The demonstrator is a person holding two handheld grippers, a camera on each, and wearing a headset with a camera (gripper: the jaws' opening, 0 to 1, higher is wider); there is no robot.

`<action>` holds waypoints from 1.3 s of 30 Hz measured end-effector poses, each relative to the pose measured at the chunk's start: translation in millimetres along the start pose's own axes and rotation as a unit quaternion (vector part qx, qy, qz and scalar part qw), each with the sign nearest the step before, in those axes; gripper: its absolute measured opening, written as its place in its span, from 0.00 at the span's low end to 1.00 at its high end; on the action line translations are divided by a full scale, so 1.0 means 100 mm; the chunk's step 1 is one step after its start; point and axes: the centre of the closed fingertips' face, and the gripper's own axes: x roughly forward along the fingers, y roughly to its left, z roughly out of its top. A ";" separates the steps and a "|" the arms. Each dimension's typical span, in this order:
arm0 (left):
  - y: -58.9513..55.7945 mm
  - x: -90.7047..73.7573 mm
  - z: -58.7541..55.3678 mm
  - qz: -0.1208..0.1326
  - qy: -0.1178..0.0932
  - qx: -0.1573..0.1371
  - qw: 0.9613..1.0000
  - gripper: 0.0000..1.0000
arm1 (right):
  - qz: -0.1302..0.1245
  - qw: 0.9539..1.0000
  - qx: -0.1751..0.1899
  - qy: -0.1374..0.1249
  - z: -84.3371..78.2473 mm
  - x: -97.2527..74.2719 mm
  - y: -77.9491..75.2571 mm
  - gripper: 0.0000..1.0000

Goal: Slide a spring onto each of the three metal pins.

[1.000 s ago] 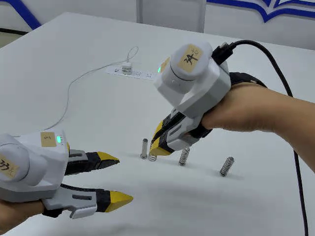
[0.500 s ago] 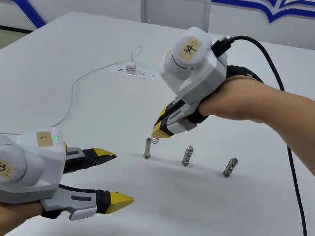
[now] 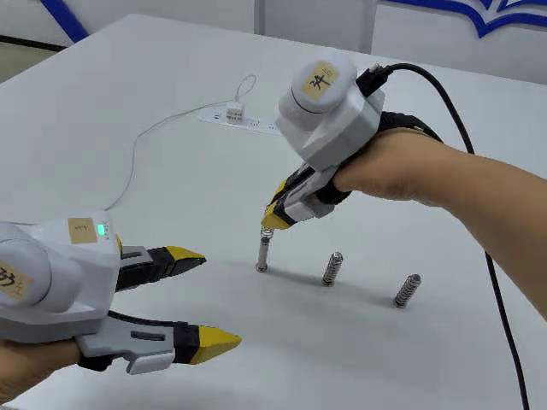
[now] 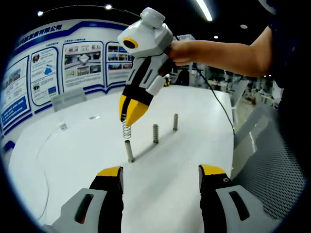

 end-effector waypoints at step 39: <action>-0.01 0.03 0.02 -0.002 -0.002 -0.009 1.000 0.65 | 0.011 0.999 0.031 0.015 -0.13 0.18 -0.03 0.12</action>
